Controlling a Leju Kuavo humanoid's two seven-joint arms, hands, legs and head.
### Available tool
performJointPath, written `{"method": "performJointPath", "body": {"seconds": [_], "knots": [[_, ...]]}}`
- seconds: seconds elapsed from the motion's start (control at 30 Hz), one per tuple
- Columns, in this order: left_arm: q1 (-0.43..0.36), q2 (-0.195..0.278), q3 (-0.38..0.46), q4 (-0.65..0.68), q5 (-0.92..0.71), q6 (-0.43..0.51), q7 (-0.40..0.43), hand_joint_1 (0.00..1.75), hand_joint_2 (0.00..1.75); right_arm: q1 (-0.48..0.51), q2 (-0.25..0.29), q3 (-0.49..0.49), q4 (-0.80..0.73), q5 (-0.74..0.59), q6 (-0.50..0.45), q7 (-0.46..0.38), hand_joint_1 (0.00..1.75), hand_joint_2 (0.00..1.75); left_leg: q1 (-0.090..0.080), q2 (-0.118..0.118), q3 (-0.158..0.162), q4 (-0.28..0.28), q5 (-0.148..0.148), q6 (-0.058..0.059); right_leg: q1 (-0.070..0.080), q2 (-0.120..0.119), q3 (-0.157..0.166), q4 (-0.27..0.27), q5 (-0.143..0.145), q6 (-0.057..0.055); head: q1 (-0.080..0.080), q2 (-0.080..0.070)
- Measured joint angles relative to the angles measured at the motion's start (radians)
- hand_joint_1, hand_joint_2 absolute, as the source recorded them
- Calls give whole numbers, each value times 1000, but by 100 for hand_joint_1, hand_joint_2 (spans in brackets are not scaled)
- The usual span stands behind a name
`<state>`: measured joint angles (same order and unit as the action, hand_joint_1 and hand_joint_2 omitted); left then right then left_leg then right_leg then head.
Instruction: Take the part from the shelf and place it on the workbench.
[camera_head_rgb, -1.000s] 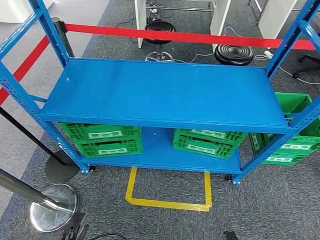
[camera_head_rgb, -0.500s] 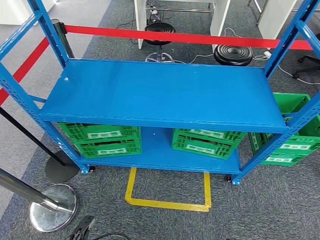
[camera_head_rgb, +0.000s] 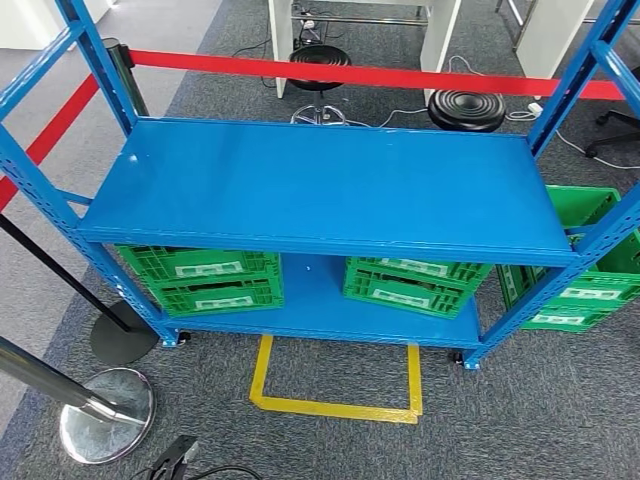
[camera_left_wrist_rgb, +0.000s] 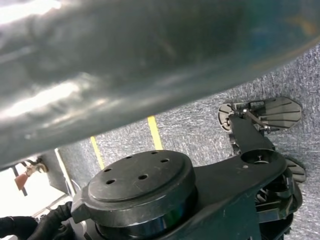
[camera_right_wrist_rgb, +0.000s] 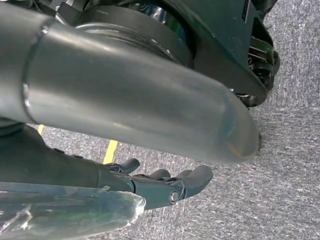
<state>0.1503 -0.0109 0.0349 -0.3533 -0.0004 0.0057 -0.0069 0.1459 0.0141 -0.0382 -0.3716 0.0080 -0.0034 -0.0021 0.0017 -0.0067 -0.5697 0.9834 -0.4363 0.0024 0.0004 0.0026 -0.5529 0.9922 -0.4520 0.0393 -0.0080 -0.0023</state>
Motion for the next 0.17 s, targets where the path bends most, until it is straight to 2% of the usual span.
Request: {"method": "performJointPath", "body": {"seconds": [0.17], "knots": [[1, 1, -3, -2, 0, -1, 0, 0, 0, 1, -3, 8, 0, 0, 0, 0, 0, 0, 0, 0, 0, 0, 0, 0, 0, 0, 0, 0, 0, 0, 0, 0]]}}
